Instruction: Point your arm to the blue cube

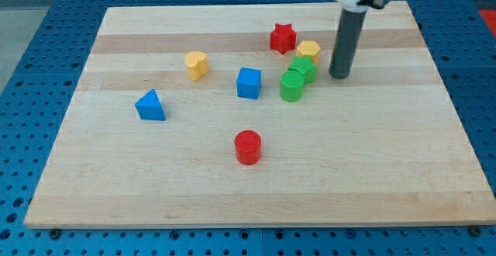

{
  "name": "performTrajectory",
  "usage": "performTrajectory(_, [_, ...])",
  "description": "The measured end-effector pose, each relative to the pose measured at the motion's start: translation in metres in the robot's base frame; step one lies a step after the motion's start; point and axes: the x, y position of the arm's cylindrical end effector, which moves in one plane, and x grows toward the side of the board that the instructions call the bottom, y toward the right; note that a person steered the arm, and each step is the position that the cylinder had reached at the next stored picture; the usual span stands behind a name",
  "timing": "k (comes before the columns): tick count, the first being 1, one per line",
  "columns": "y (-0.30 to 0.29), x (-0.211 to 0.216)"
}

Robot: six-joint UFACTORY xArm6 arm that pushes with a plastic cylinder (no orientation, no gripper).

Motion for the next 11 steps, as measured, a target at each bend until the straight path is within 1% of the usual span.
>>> performTrajectory(3, [-0.009, 0.081])
performTrajectory(4, [-0.016, 0.087])
performTrajectory(8, [-0.022, 0.087])
performTrajectory(9, [-0.035, 0.087])
performTrajectory(11, [-0.084, 0.086])
